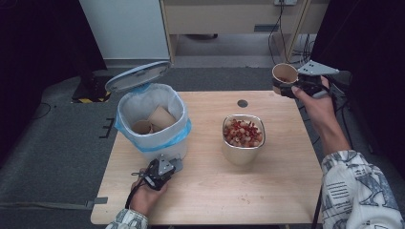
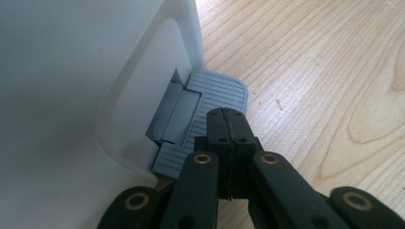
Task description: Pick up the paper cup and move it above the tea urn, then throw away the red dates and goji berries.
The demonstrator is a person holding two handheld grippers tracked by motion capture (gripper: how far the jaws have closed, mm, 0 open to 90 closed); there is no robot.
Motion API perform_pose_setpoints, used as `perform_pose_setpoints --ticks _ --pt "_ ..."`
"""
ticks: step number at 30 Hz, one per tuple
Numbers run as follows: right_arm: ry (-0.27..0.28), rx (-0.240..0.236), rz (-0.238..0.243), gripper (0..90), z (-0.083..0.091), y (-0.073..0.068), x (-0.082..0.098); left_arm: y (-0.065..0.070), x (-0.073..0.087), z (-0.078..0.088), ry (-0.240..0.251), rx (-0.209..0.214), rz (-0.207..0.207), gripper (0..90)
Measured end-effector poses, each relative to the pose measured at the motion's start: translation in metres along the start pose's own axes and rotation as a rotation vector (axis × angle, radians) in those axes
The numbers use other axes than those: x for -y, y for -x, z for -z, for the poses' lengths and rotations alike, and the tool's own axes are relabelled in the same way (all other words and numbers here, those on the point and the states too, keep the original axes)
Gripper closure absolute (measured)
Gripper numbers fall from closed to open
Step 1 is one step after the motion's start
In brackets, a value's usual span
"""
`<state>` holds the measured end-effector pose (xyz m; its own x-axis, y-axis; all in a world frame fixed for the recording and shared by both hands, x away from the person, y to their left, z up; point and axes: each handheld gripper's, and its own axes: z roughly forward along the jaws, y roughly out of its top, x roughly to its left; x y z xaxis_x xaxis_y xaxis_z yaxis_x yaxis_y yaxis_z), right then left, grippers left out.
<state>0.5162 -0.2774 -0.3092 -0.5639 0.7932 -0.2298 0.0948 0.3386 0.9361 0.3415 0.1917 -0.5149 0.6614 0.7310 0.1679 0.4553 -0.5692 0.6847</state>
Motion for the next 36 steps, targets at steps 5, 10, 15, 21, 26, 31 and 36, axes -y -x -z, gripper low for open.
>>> perform_pose_setpoints --ticks 5,10,15,21,26,31,36 --pt "-0.008 -0.005 0.040 31.1 -0.004 -0.004 -0.003 0.000 0.000 0.000 0.000 0.000 -0.001 90.0" --pt "-0.005 0.014 0.040 31.0 -0.007 -0.005 -0.004 0.000 0.000 0.000 -0.003 -0.002 -0.002 90.0" --pt "-0.010 -0.042 0.095 30.9 -0.013 -0.019 -0.008 0.000 0.000 0.000 -0.001 0.000 -0.001 90.0" --pt "-0.010 -0.048 0.124 30.8 -0.012 -0.025 -0.013 0.000 0.000 0.000 -0.003 -0.001 -0.001 90.0" --pt "-0.007 -0.054 0.170 30.8 -0.009 -0.032 -0.014 0.000 0.000 0.000 -0.003 -0.001 -0.001 90.0" --pt "-0.010 -0.058 0.292 30.7 -0.005 -0.046 -0.014 0.001 -0.001 0.000 -0.004 -0.003 -0.002 90.0" --pt "-0.006 -0.054 0.389 30.7 -0.003 -0.055 -0.012 0.001 -0.001 0.000 -0.004 -0.003 -0.002 90.0"
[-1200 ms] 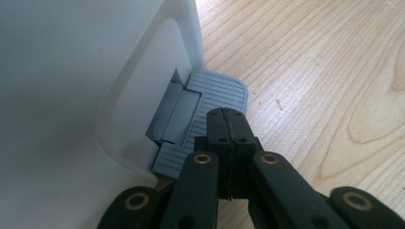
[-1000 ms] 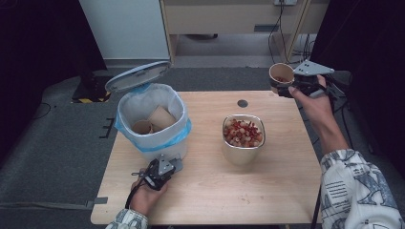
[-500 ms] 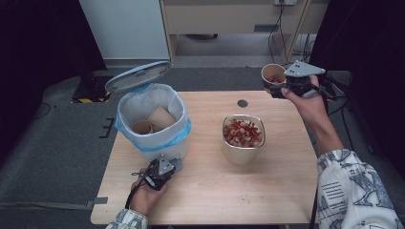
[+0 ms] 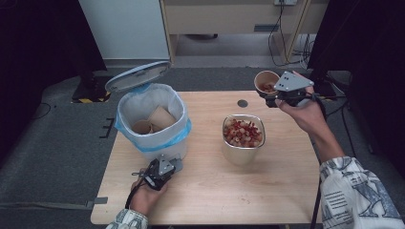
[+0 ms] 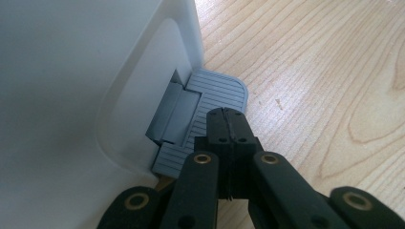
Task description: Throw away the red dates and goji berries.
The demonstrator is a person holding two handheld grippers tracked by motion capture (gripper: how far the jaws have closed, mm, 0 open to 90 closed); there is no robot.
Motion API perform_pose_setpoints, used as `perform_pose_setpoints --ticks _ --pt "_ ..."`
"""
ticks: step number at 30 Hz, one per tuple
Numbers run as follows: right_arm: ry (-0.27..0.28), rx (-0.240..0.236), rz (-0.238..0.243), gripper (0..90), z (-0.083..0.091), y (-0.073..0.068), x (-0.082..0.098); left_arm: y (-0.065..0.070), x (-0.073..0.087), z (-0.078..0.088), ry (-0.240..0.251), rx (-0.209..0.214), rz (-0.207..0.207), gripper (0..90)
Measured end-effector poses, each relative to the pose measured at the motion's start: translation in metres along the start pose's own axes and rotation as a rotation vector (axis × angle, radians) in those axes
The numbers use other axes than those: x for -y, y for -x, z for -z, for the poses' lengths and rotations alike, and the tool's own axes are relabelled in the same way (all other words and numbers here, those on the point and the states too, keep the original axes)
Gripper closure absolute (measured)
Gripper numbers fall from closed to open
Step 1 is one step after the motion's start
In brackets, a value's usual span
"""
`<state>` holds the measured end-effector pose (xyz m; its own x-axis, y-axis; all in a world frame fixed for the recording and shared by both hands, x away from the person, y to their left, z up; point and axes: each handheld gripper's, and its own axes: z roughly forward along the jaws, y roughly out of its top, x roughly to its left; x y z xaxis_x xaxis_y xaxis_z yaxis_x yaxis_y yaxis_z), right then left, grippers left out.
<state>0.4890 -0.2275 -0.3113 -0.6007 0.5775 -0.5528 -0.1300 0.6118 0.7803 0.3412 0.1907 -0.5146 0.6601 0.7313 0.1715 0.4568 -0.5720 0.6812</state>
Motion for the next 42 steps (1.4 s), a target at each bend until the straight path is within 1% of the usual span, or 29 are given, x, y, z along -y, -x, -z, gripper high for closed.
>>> perform_pose_setpoints --ticks 1,2,3,4,5,7,8,9,10,14,17,18,19,22,25,26,27,28,29,32,33,35,36,37,42 --pt "0.003 0.000 0.011 30.7 0.000 -0.001 0.000 0.000 0.000 0.000 0.000 0.001 0.000 90.0" --pt "0.003 0.000 0.011 30.7 0.000 -0.001 0.000 0.000 0.000 0.000 0.000 0.001 0.000 90.0" --pt "-0.005 0.010 0.041 30.6 0.000 -0.003 0.000 0.000 0.000 0.000 0.000 -0.001 -0.002 90.0" --pt "-0.005 0.010 0.041 30.6 0.000 -0.003 0.000 0.000 0.000 0.000 0.000 -0.001 -0.002 90.0" --pt "-0.018 0.018 0.060 30.5 -0.001 -0.003 0.001 0.000 0.000 0.000 0.000 0.000 -0.001 90.0" --pt "-0.029 0.022 0.075 30.3 -0.002 -0.003 0.003 0.000 0.000 0.000 0.000 0.001 -0.001 90.0" --pt "-0.029 0.022 0.075 30.3 -0.002 -0.003 0.003 0.000 0.000 0.000 0.000 0.001 -0.001 90.0" --pt "-0.038 0.020 0.094 30.2 -0.003 -0.005 0.003 0.000 0.000 0.000 0.000 0.001 0.000 90.0" --pt "-0.041 0.019 0.102 30.2 -0.003 -0.005 0.003 0.000 0.000 0.000 0.000 0.001 0.000 90.0" --pt "-0.052 0.028 0.108 29.9 -0.002 -0.005 0.003 0.000 0.000 0.000 0.000 0.001 0.000 90.0" --pt "-0.056 0.009 0.137 29.8 -0.002 -0.009 0.000 0.000 0.000 0.000 0.000 0.000 -0.001 90.0" --pt "-0.056 0.009 0.137 29.8 -0.002 -0.009 0.000 0.000 0.000 0.000 0.000 0.000 0.000 90.0" --pt "-0.067 0.012 0.148 29.8 -0.002 -0.009 0.001 0.000 0.000 0.000 0.000 0.000 0.000 90.0" --pt "-0.074 0.022 0.148 29.7 -0.002 -0.007 0.002 0.000 0.000 0.000 0.000 0.001 0.001 90.0" --pt "-0.084 0.029 0.162 29.7 -0.001 -0.008 0.003 0.000 0.000 0.000 0.000 0.001 0.002 90.0" --pt "-0.089 0.031 0.175 29.7 0.000 -0.009 0.002 0.000 0.000 0.000 0.001 0.001 0.001 90.0" --pt "-0.100 0.042 0.200 29.8 0.000 -0.009 0.002 0.000 0.000 0.000 0.001 0.001 0.001 90.0" --pt "-0.100 0.042 0.200 29.8 0.000 -0.009 0.002 0.000 0.000 0.000 0.001 0.001 0.001 90.0" --pt "-0.109 0.044 0.215 29.7 0.001 -0.010 0.002 0.000 0.000 0.000 0.000 0.001 0.002 90.0" --pt "-0.127 0.046 0.270 29.7 0.002 -0.014 0.002 0.000 0.000 0.000 0.001 0.001 0.002 90.0" --pt "-0.127 0.046 0.270 29.7 0.002 -0.014 0.002 0.000 0.000 0.000 0.001 0.001 0.002 90.0" --pt "-0.136 0.054 0.295 29.8 0.002 -0.015 0.002 0.000 0.000 0.000 0.000 0.001 0.002 90.0" --pt "-0.136 0.054 0.295 29.8 0.002 -0.015 0.002 0.000 0.000 0.000 0.000 0.001 0.002 90.0" --pt "-0.142 0.057 0.310 29.7 0.002 -0.016 0.002 0.000 0.000 0.000 0.000 0.000 0.001 90.0" --pt "-0.147 0.056 0.333 29.8 0.003 -0.017 0.001 0.000 0.000 0.000 0.001 0.001 0.002 90.0"
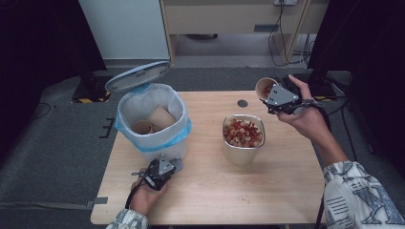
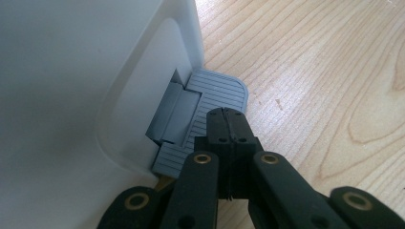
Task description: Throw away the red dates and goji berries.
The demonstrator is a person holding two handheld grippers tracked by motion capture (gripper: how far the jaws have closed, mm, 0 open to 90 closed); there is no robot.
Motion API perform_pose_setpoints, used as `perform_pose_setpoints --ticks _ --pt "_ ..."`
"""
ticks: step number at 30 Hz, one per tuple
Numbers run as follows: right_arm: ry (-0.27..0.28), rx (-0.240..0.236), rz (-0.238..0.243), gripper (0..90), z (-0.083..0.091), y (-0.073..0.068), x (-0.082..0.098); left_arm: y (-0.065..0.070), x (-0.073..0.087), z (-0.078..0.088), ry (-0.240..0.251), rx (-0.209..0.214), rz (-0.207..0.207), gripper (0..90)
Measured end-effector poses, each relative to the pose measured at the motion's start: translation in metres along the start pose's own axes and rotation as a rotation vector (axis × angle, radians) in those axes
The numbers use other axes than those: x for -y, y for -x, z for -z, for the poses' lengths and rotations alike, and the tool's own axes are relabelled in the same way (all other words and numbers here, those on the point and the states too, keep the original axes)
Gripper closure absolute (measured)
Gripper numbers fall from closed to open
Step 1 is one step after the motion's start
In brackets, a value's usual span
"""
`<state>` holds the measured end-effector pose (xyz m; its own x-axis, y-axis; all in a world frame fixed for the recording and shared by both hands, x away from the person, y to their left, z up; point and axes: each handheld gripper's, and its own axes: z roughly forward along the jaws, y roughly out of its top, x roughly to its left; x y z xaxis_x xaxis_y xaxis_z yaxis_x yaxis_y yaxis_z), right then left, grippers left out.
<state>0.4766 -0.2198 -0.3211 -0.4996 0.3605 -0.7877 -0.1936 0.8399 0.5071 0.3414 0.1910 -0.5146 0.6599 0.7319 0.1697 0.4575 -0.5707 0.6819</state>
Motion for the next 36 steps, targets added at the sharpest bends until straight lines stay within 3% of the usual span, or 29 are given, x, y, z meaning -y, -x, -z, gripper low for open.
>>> perform_pose_setpoints --ticks 26,36 --pt "-0.038 0.018 0.101 29.8 0.0059 -0.0029 -0.0046 0.0001 0.0000 0.0000 0.000 -0.001 0.000 90.0" --pt "-0.056 0.031 0.169 29.9 0.0094 -0.0044 -0.0088 0.0001 -0.0001 0.0000 -0.001 -0.001 0.001 90.0"
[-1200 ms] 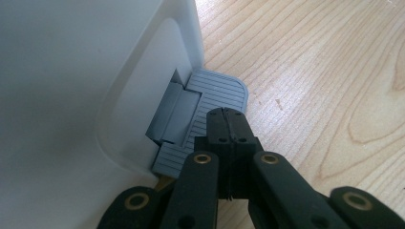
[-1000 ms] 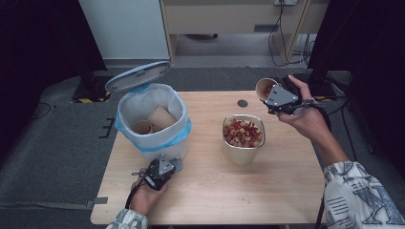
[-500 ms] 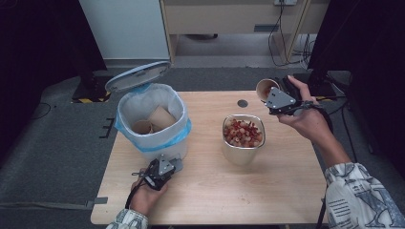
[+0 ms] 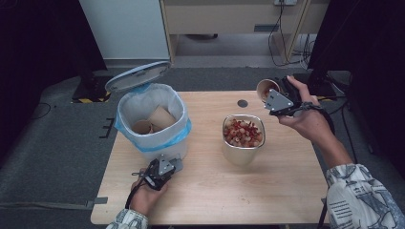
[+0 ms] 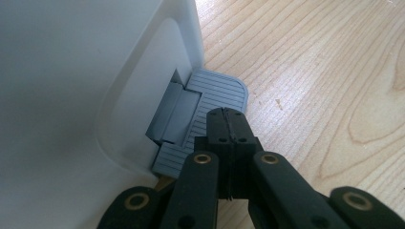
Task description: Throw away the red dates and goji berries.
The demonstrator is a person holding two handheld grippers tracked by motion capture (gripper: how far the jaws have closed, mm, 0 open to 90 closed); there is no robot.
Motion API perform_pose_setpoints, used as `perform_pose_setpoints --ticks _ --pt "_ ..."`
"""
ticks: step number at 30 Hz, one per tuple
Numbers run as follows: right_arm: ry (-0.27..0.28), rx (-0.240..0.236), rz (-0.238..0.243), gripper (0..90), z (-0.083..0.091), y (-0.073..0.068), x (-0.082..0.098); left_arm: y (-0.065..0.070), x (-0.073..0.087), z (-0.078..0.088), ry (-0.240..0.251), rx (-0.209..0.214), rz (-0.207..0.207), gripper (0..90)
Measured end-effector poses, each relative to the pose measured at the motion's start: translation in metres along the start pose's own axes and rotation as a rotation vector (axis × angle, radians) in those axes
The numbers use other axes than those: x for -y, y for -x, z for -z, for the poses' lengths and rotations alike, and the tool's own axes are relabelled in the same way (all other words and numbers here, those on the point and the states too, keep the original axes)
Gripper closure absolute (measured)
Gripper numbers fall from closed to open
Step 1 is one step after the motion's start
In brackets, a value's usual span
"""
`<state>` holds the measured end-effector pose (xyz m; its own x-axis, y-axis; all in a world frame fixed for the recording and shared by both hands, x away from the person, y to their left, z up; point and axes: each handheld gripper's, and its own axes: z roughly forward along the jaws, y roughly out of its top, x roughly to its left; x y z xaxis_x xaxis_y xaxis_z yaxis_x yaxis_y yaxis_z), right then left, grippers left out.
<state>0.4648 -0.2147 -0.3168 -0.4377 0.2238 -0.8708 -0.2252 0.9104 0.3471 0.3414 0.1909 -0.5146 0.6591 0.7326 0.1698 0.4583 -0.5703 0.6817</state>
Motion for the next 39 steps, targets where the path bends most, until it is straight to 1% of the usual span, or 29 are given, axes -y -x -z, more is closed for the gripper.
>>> perform_pose_setpoints --ticks 4,12,13,15,18,22,23,24,28,30,33,36,37,38,39 --pt "-0.004 0.002 0.028 29.8 0.001 -0.001 -0.003 0.000 0.000 0.000 -0.001 0.000 0.000 90.0" --pt "-0.006 0.007 0.055 29.9 0.002 -0.001 -0.007 0.000 0.000 0.000 0.000 0.000 0.000 90.0" --pt "-0.012 0.012 0.076 29.9 0.003 0.001 -0.009 0.000 0.000 0.000 0.000 0.000 0.000 90.0" --pt "-0.021 0.019 0.103 29.8 0.004 0.001 -0.010 0.000 0.000 0.000 -0.001 0.000 0.000 90.0" --pt "-0.024 0.019 0.115 29.8 0.004 0.001 -0.011 0.000 0.000 0.000 -0.001 0.000 0.000 90.0" --pt "-0.045 0.031 0.166 29.8 0.004 -0.001 -0.014 0.000 0.000 0.000 -0.001 0.000 -0.001 90.0" --pt "-0.045 0.031 0.166 29.8 0.004 -0.001 -0.014 0.000 0.000 0.000 -0.001 0.000 -0.001 90.0" --pt "-0.051 0.032 0.176 29.8 0.004 -0.001 -0.014 0.000 0.000 0.000 -0.001 0.000 -0.001 90.0" --pt "-0.065 0.038 0.234 29.8 0.003 -0.003 -0.017 0.000 0.000 0.000 -0.001 0.000 -0.001 90.0" --pt "-0.071 0.044 0.248 29.8 0.003 -0.004 -0.018 0.000 0.000 0.000 -0.001 0.000 -0.001 90.0" --pt "-0.081 0.050 0.286 29.9 0.004 -0.005 -0.019 0.000 0.000 0.000 -0.002 0.000 -0.001 90.0" --pt "-0.082 0.051 0.295 29.9 0.004 -0.005 -0.020 0.000 0.000 0.000 -0.002 0.000 -0.001 90.0" --pt "-0.088 0.054 0.313 29.9 0.004 -0.006 -0.021 0.000 0.000 0.000 -0.002 0.000 -0.001 90.0" --pt "-0.088 0.054 0.313 29.9 0.004 -0.006 -0.021 0.000 0.000 0.000 -0.002 0.000 -0.001 90.0" --pt "-0.094 0.057 0.334 29.9 0.003 -0.007 -0.022 0.000 0.000 0.000 -0.001 0.000 0.000 90.0"
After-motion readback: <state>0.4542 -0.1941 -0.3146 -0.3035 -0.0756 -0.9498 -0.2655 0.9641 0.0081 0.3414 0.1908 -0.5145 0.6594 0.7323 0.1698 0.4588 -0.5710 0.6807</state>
